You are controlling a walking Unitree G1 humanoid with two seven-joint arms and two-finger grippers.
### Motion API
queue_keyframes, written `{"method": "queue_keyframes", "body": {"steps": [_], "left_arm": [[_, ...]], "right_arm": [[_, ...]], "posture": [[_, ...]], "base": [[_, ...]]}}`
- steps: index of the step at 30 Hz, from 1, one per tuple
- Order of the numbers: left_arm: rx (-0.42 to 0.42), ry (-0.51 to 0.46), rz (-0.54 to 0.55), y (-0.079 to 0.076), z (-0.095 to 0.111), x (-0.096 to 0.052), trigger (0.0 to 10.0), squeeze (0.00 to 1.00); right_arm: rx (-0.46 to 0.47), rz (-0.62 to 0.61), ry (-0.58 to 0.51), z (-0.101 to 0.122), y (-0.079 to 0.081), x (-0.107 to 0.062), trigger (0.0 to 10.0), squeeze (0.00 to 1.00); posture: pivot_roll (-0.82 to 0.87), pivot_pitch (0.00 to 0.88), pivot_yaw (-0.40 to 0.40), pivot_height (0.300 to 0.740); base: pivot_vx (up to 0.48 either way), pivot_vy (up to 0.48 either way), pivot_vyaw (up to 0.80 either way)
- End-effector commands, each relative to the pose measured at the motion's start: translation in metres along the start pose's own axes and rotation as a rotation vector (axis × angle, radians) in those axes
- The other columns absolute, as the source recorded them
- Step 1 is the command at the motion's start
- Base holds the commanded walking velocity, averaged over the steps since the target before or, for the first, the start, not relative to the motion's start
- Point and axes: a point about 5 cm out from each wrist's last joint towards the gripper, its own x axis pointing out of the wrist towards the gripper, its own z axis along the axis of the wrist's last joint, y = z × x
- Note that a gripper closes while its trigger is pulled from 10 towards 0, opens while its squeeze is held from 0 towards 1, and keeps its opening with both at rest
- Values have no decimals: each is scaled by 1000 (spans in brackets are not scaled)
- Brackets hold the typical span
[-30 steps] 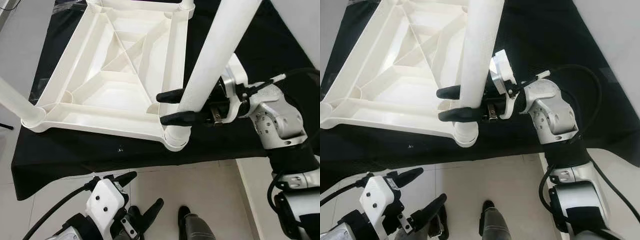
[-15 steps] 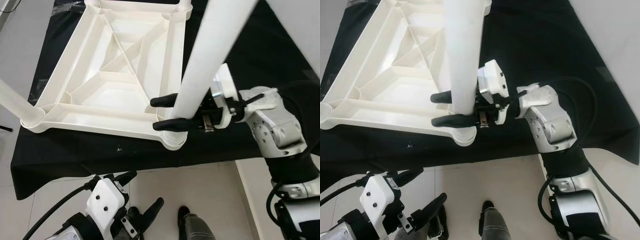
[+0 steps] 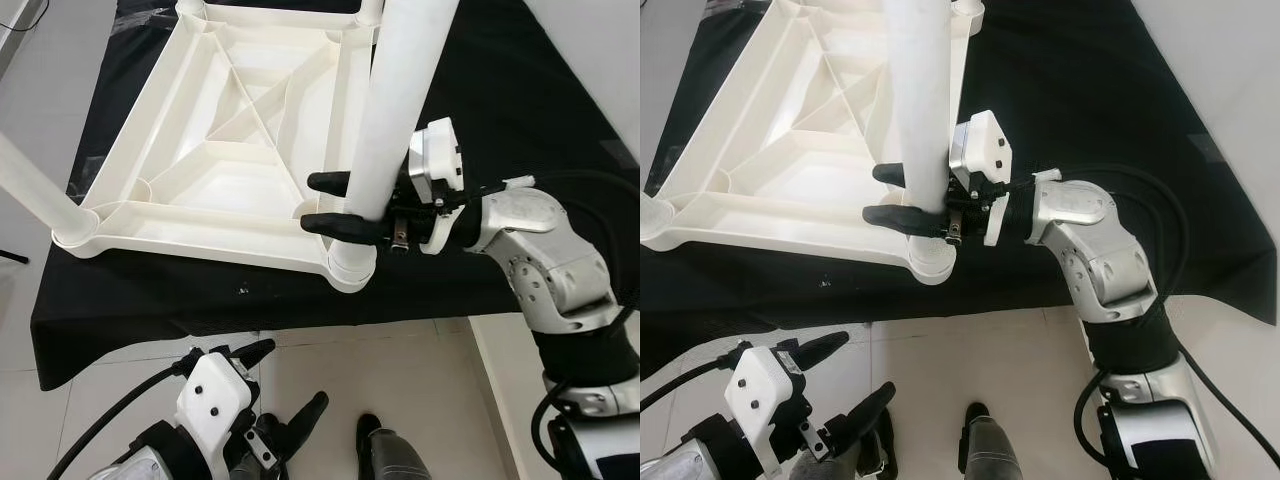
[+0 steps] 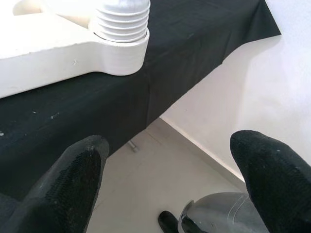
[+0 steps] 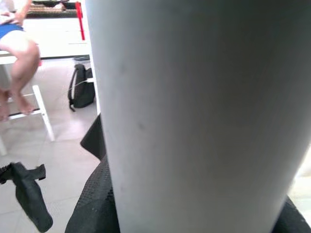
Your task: Building children table
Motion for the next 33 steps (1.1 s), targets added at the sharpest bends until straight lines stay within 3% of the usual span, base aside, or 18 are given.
{"method": "queue_keyframes", "body": {"steps": [1,2,3,4,5,6,7,8,9,10,12,14,18,25,29,33], "left_arm": [[-16,21,2,-2,-6,-1,10000,0],[-16,21,2,-2,-6,-1,10000,0],[-14,23,3,-2,-8,-1,10000,0],[-12,24,4,-2,-8,-1,10000,0],[-12,24,4,-2,-8,-1,10000,0],[-12,25,5,-2,-9,-1,10000,0],[-11,25,5,-2,-9,-1,10000,0],[-11,25,5,-2,-9,-1,10000,0],[-9,23,12,0,-9,-1,10000,0],[-9,23,12,0,-9,-1,10000,0],[-3,21,16,3,-9,2,10000,0],[0,21,15,4,-10,2,10000,0],[12,20,9,7,-12,4,10000,0],[25,12,23,10,-13,8,10000,0],[29,10,26,11,-13,10,10000,0],[33,6,29,13,-14,12,10000,0]], "right_arm": [[114,-162,152,-33,-2,-12,10000,0],[114,-162,152,-33,-2,-12,10000,0],[182,-720,189,-49,0,-25,10000,0],[253,-1004,225,-58,5,-40,10000,0],[253,-1004,225,-58,5,-40,10000,0],[308,-1182,260,-64,11,-51,10000,0],[337,-1251,277,-67,14,-56,10000,0],[337,-1251,277,-67,14,-56,10000,0],[352,-1203,280,-73,35,-47,10000,0],[352,-1203,280,-73,35,-47,10000,0],[334,-1139,248,-71,58,-30,10000,0],[326,-1122,229,-70,62,-24,10000,0],[301,-1170,205,-60,58,-17,10000,0],[202,-1084,201,-55,52,-9,10000,0],[200,-1079,196,-57,50,-10,10000,0],[231,-1015,116,-54,45,-7,10000,0]], "posture": [[-46,378,-26,740],[-46,378,-26,740],[-44,370,-47,740],[-45,370,-49,740],[-45,370,-49,740],[-45,370,-49,740],[-45,370,-49,740],[-45,370,-49,740],[-58,374,-24,740],[-58,374,-24,740],[-52,360,-11,740],[-50,355,-7,740],[-50,335,-7,740],[-51,325,-14,740],[-49,319,-16,740],[-49,310,-17,740]], "base": [[0,0,0],[0,0,0],[0,0,0],[0,0,0],[0,0,0],[0,0,0],[0,0,0],[0,0,0],[0,0,0],[0,0,0],[0,0,0],[0,0,0],[0,0,0],[0,0,0],[0,0,0],[0,0,0]]}}
